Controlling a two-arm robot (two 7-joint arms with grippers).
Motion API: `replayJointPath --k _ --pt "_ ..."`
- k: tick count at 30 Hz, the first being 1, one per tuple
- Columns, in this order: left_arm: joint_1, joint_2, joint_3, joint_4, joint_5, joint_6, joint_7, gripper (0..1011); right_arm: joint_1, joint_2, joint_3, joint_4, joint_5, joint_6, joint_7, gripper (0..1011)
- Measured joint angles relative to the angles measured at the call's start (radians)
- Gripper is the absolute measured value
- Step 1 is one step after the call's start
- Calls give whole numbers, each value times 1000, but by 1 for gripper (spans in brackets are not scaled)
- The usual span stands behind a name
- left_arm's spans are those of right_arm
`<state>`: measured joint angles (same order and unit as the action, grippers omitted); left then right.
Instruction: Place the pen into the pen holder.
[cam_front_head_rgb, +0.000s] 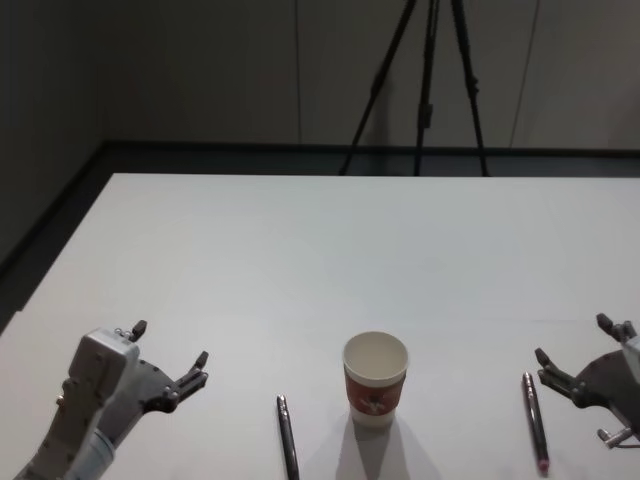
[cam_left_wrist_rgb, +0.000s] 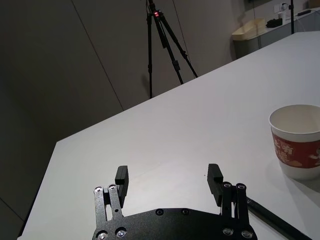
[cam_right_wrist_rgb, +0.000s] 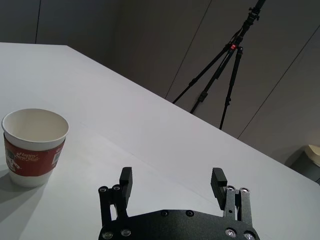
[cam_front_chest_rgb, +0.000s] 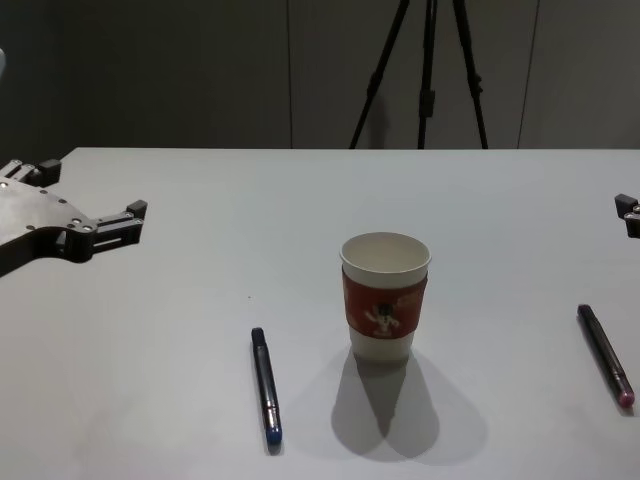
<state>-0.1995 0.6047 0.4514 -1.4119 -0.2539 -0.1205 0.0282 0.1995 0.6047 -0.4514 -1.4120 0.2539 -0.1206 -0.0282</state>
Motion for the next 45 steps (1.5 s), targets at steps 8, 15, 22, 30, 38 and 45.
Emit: replayJointPath --k 8,15,22,30,38,45 --pt "0 0 0 0 0 0 0 1001 0 0 0 0 0 0 0 1001" --pt "0 0 0 0 0 0 0 1001 0 0 0 0 0 0 0 1001" --pt "0 0 0 0 0 0 0 1001 0 0 0 0 0 0 0 1001" --pt "0 0 0 0 0 0 0 1002 0 0 0 0 0 0 0 1001" --pt "4 -4 -11 0 1 -2 -18 1002 0 0 0 0 0 0 0 1001" --pt "12 -8 -29 -2 2 -3 -45 1002 0 0 0 0 0 0 0 1001"
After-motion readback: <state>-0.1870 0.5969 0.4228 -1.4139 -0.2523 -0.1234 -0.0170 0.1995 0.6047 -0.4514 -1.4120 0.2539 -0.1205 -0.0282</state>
